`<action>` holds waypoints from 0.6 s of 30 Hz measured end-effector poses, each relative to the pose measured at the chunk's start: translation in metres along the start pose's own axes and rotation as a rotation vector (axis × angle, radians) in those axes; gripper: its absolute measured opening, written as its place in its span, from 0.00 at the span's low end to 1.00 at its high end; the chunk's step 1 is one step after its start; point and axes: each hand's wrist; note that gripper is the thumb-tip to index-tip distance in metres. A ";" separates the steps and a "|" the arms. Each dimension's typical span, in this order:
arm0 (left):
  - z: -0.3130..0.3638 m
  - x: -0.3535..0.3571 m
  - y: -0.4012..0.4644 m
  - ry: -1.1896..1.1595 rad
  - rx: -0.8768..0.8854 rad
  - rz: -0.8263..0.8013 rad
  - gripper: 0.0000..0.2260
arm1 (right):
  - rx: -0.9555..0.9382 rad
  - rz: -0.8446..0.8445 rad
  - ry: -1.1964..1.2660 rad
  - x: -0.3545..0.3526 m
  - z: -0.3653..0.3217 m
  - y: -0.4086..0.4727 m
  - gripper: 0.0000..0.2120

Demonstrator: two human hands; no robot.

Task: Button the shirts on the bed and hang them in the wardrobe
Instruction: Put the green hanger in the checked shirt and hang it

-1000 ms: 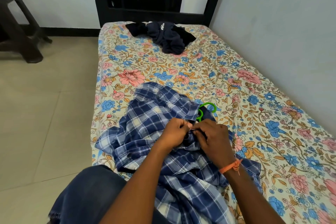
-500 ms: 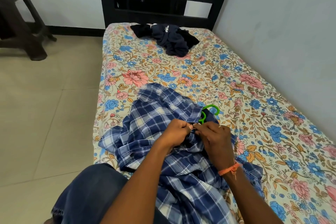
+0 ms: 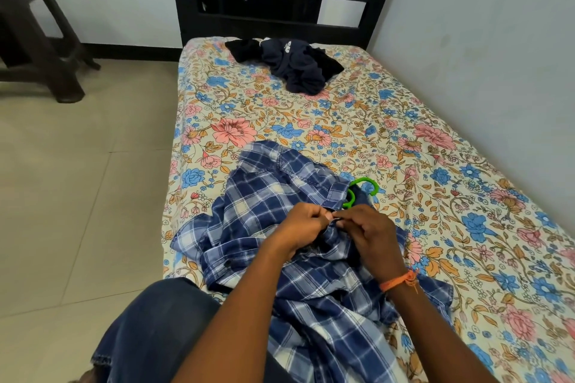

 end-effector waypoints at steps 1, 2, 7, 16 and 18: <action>0.000 0.000 0.001 -0.002 0.004 0.002 0.08 | -0.004 -0.005 -0.007 -0.001 -0.001 0.000 0.10; 0.000 -0.001 0.001 -0.005 0.008 0.005 0.08 | -0.012 -0.011 -0.014 0.000 -0.001 0.000 0.09; 0.001 -0.004 -0.001 -0.008 0.081 -0.010 0.10 | -0.006 -0.007 -0.033 0.001 0.003 0.001 0.06; -0.007 -0.002 0.005 0.084 0.201 0.131 0.05 | 0.315 -0.011 0.364 -0.004 -0.009 0.001 0.12; -0.007 0.000 0.006 0.134 0.228 0.133 0.06 | 0.387 -0.040 0.479 -0.009 -0.010 0.004 0.11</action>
Point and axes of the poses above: each hand's wrist, its own y-axis towards the middle knuckle, its own x-axis out of the palm, z = x × y, and after that the axes turned 4 degrees about -z, right-handed
